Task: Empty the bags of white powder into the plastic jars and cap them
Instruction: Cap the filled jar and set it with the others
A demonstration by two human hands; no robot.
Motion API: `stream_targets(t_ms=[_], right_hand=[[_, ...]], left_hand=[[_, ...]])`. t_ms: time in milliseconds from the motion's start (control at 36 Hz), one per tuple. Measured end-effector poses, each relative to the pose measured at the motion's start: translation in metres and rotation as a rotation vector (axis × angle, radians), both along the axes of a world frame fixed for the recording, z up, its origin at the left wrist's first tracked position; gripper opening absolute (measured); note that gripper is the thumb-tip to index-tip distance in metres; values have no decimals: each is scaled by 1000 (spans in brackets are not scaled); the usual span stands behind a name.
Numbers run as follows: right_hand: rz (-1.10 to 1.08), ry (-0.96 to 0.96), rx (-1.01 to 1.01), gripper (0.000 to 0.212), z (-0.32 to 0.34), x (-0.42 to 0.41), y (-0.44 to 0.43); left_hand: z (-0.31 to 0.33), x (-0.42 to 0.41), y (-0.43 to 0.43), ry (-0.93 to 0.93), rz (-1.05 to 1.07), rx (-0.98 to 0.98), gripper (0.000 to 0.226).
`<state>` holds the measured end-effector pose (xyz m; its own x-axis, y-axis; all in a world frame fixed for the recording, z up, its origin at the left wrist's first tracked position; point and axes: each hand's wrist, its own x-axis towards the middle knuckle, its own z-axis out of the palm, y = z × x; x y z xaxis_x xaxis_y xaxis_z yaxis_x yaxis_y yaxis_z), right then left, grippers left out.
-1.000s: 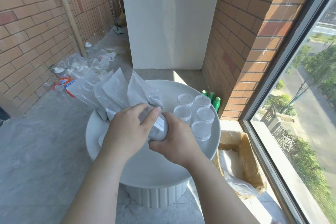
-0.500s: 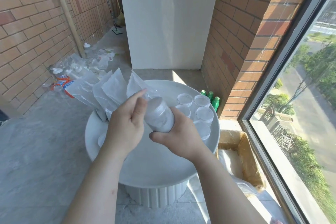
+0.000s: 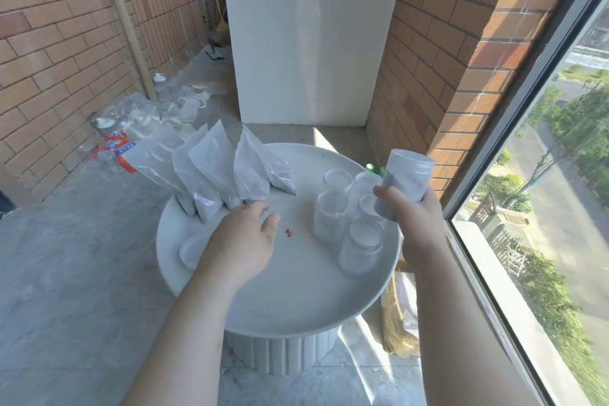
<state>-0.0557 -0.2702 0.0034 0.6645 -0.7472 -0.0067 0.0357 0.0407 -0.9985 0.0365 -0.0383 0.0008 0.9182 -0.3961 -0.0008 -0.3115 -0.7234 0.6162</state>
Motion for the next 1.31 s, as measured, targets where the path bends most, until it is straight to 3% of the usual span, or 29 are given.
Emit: stream_targets(t_ms=[111,194,278,639,750,833,1000,1167,1306], right_hand=[[48,39,141,33,-10,2,-6],[107,67,178,43,-12,5,-1],[128,46,194,34,-11,8,7],[266,93,394,36,-13,21,45],[368,119,470,47,-14,22,49],[348,132,367,59,-11,21,45],[143,79,14,52,-15,18,25],[9,397,-239,82,-34,17,17],[38,499,-316,78,-38,16,15]], left_hand=[[-2,-2,-4,13,-35,61,42],[-4,-3,-5,23,-68,101,44],[-4,-4,-5,49,-87,115,51],[7,-18,-9,96,-162,171,78],[12,-22,-9,86,-161,185,83],[15,-23,-8,88,-147,192,80],[12,-22,-5,120,-128,212,71],[11,-20,-4,133,-126,202,72],[12,-19,-3,121,-125,195,75]])
